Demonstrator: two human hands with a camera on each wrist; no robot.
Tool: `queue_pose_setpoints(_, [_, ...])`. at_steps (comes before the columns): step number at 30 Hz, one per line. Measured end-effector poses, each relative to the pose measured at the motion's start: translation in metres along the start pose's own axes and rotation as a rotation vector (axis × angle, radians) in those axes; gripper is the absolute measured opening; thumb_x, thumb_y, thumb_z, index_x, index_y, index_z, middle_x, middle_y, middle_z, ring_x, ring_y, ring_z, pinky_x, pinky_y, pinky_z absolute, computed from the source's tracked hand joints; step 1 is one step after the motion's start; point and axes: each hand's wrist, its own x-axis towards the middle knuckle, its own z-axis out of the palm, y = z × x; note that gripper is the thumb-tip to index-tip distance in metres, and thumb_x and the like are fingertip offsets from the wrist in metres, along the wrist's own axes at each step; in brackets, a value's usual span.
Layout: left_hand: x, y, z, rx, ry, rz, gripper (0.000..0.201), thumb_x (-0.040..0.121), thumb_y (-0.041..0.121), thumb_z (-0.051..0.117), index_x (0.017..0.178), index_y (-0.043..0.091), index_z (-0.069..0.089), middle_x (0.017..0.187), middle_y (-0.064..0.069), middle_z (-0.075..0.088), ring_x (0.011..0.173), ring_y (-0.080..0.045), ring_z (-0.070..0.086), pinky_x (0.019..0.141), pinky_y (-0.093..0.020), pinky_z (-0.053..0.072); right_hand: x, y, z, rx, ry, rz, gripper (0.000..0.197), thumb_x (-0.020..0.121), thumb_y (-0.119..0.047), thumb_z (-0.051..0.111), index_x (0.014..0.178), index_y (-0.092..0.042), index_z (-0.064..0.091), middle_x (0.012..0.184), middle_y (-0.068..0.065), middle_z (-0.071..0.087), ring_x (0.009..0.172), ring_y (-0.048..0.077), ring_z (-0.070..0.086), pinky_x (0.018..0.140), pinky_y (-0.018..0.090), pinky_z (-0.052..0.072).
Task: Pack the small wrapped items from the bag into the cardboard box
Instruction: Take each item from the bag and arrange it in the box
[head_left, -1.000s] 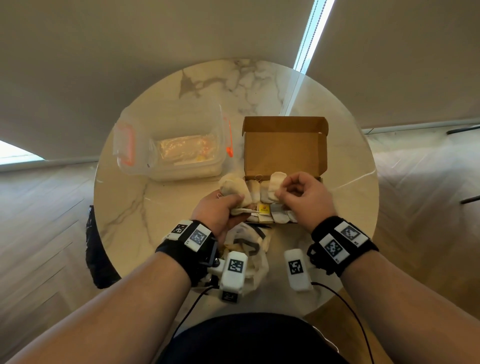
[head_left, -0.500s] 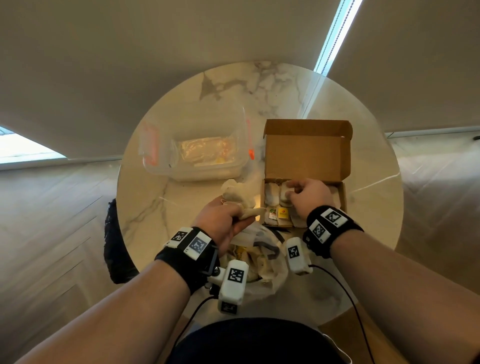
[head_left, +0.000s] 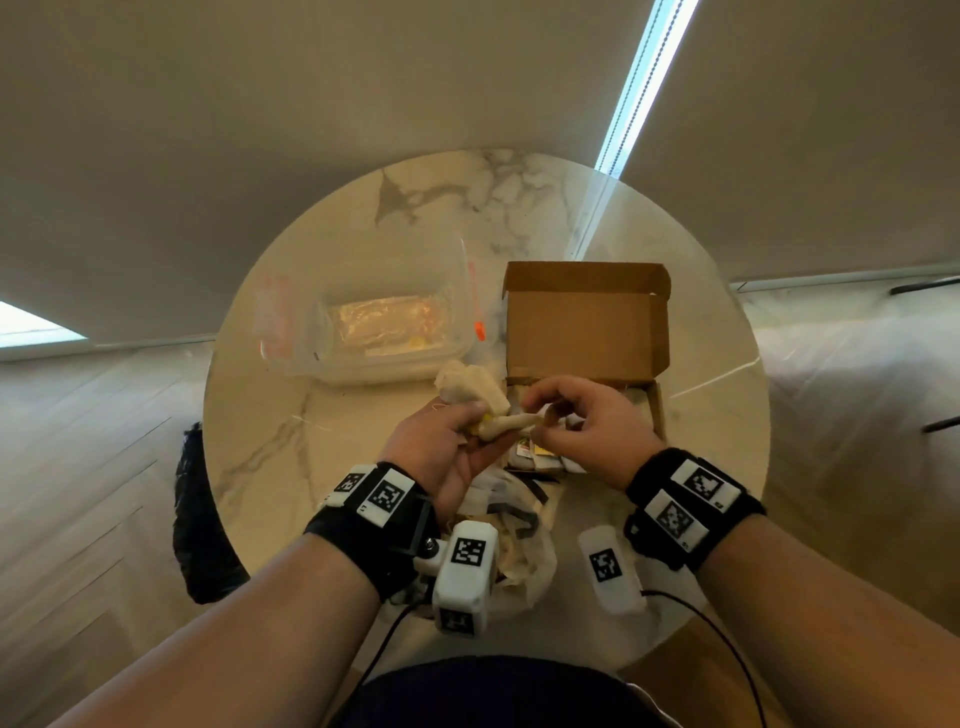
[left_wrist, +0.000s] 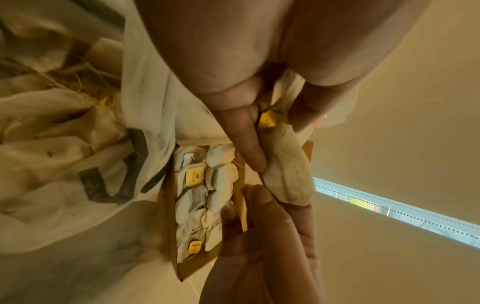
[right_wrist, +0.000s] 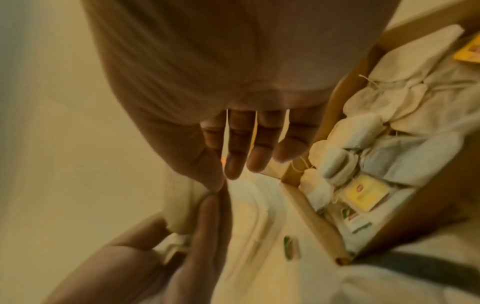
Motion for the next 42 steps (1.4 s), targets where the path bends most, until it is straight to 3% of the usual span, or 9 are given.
queue_pose_setpoints(7, [0.0, -0.006, 0.01, 0.05, -0.033, -0.043, 0.025, 0.106, 0.005, 0.051, 0.128, -0.003, 0.06, 0.115, -0.028, 0.074, 0.096, -0.039, 0.076, 0.082, -0.047, 0.064, -0.016, 0.004, 0.008, 0.27, 0.109, -0.043, 0.006, 0.088, -0.007, 0.08, 0.09, -0.009, 0.074, 0.105, -0.001, 0.076, 0.104, 0.016, 0.071, 0.093, 0.036, 0.059])
queue_pose_setpoints(11, [0.003, -0.006, 0.002, 0.125, 0.041, -0.016, 0.019, 0.108, 0.009, 0.051, 0.123, 0.004, 0.061, 0.105, -0.024, 0.078, 0.095, -0.036, 0.078, 0.082, -0.045, 0.064, -0.019, 0.0, 0.007, 0.79, 0.142, 0.155, 0.014, 0.095, 0.006, 0.065, 0.093, -0.008, 0.064, 0.103, 0.013, 0.076, 0.098, 0.028, 0.074, 0.084, 0.037, 0.063])
queue_pose_setpoints(13, [0.004, -0.007, -0.003, 0.147, 0.064, -0.002, 0.016, 0.108, 0.009, 0.052, 0.119, 0.004, 0.062, 0.094, -0.02, 0.079, 0.087, -0.031, 0.078, 0.08, -0.042, 0.064, -0.016, 0.003, 0.007, 0.841, 0.196, 0.286, 0.012, 0.097, 0.001, 0.064, 0.101, -0.011, 0.064, 0.108, 0.017, 0.075, 0.099, 0.033, 0.076, 0.08, 0.039, 0.065])
queue_pose_setpoints(17, [0.005, -0.005, -0.012, 0.159, 0.106, 0.008, 0.017, 0.106, 0.01, 0.057, 0.119, 0.001, 0.062, 0.105, -0.025, 0.075, 0.088, -0.032, 0.077, 0.078, -0.04, 0.065, -0.002, 0.016, 0.005, 0.492, 0.24, 0.407, 0.031, 0.095, -0.01, 0.073, 0.123, -0.016, 0.061, 0.103, 0.009, 0.077, 0.087, 0.022, 0.078, 0.074, 0.037, 0.066])
queue_pose_setpoints(22, [0.004, 0.0, -0.022, 0.081, 0.154, -0.021, 0.026, 0.104, 0.012, 0.056, 0.122, -0.005, 0.061, 0.113, -0.032, 0.073, 0.1, -0.041, 0.076, 0.076, -0.04, 0.066, 0.024, 0.021, 0.009, 0.069, 0.234, 0.46, 0.032, 0.089, -0.023, 0.081, 0.109, -0.027, 0.056, 0.099, 0.001, 0.071, 0.079, 0.018, 0.075, 0.069, 0.034, 0.064])
queue_pose_setpoints(30, [0.006, 0.008, -0.039, 0.065, 0.157, -0.057, 0.026, 0.105, 0.011, 0.052, 0.124, -0.005, 0.056, 0.103, -0.033, 0.075, 0.097, -0.04, 0.077, 0.079, -0.042, 0.065, 0.05, 0.02, 0.016, -0.206, 0.157, 0.356, 0.028, 0.089, -0.019, 0.076, 0.101, -0.035, 0.056, 0.1, -0.006, 0.066, 0.091, 0.015, 0.067, 0.083, 0.04, 0.063])
queue_pose_setpoints(33, [0.007, 0.009, -0.043, 0.083, 0.151, -0.068, 0.024, 0.105, 0.009, 0.051, 0.123, -0.006, 0.057, 0.101, -0.032, 0.075, 0.094, -0.038, 0.078, 0.079, -0.04, 0.065, 0.055, 0.022, 0.024, -0.322, 0.115, 0.322, 0.033, 0.089, -0.021, 0.075, 0.107, -0.042, 0.056, 0.102, -0.011, 0.068, 0.089, 0.011, 0.066, 0.077, 0.033, 0.059])
queue_pose_setpoints(36, [0.007, 0.01, -0.044, 0.109, 0.15, -0.073, 0.022, 0.105, 0.008, 0.05, 0.119, -0.006, 0.059, 0.098, -0.031, 0.076, 0.093, -0.037, 0.078, 0.08, -0.04, 0.065, 0.059, 0.022, 0.03, -0.332, 0.165, 0.294, 0.032, 0.094, -0.023, 0.072, 0.121, -0.035, 0.06, 0.108, -0.009, 0.069, 0.096, 0.013, 0.066, 0.076, 0.028, 0.055])
queue_pose_setpoints(42, [0.006, 0.009, -0.048, 0.162, 0.138, -0.092, 0.019, 0.107, 0.01, 0.052, 0.116, -0.004, 0.06, 0.099, -0.028, 0.077, 0.097, -0.036, 0.078, 0.079, -0.038, 0.064, 0.048, 0.025, 0.037, -0.457, 0.256, 0.141, 0.033, 0.092, -0.03, 0.072, 0.123, -0.027, 0.062, 0.117, -0.006, 0.06, 0.105, 0.017, 0.059, 0.089, 0.04, 0.057])
